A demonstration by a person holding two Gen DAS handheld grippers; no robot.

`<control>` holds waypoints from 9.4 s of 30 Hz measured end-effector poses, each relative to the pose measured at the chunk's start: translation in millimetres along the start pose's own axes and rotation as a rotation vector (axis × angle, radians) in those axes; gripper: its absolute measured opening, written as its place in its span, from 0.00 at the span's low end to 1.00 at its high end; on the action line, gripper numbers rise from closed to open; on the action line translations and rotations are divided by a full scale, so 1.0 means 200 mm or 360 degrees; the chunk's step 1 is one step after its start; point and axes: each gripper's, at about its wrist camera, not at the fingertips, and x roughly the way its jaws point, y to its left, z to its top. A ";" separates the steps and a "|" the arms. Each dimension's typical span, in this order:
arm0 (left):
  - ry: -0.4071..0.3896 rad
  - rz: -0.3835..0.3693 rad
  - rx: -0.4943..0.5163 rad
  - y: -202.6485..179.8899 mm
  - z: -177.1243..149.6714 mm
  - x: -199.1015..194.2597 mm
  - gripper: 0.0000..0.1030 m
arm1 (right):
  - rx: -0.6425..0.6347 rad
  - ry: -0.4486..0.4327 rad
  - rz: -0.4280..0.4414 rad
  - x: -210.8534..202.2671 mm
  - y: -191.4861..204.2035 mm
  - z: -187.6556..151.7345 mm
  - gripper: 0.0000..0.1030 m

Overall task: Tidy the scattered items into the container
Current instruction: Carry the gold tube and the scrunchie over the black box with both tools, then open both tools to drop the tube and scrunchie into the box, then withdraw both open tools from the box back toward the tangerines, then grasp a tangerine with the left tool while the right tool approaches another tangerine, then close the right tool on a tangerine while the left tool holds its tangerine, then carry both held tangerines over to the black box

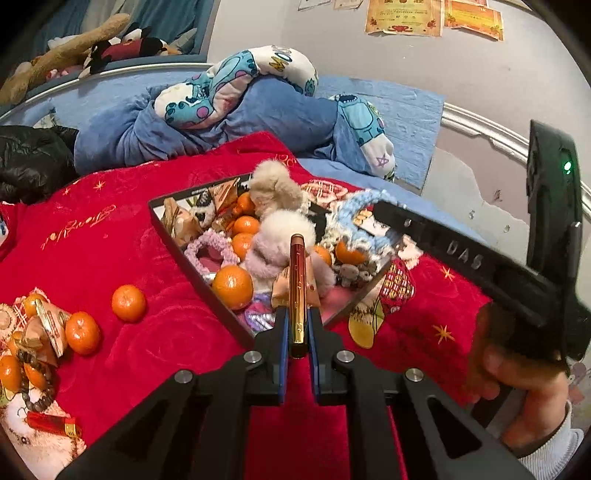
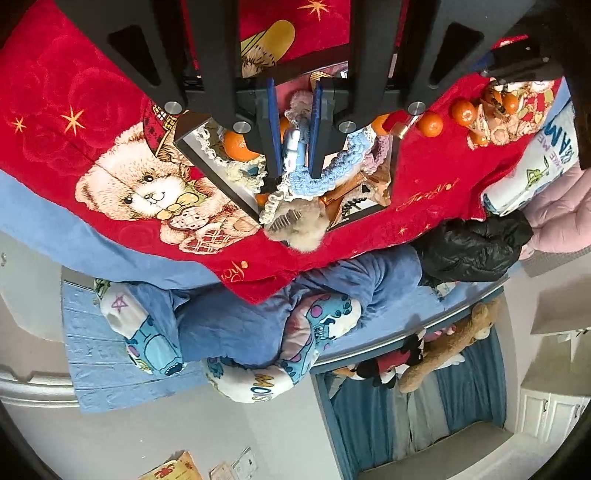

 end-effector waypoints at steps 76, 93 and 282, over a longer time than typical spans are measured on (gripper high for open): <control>0.0068 0.0065 -0.0008 0.02 0.04 0.30 0.09 | 0.0042 0.0174 -0.0199 0.29 -0.19 -0.05 0.18; -0.0049 0.0178 -0.0013 0.05 0.06 0.25 1.00 | 0.0178 0.0013 -0.0117 0.19 -0.25 -0.06 1.00; 0.0070 -0.0065 -0.0099 0.00 -0.02 0.07 0.42 | 0.0073 0.0199 0.0130 0.12 0.02 -0.12 0.34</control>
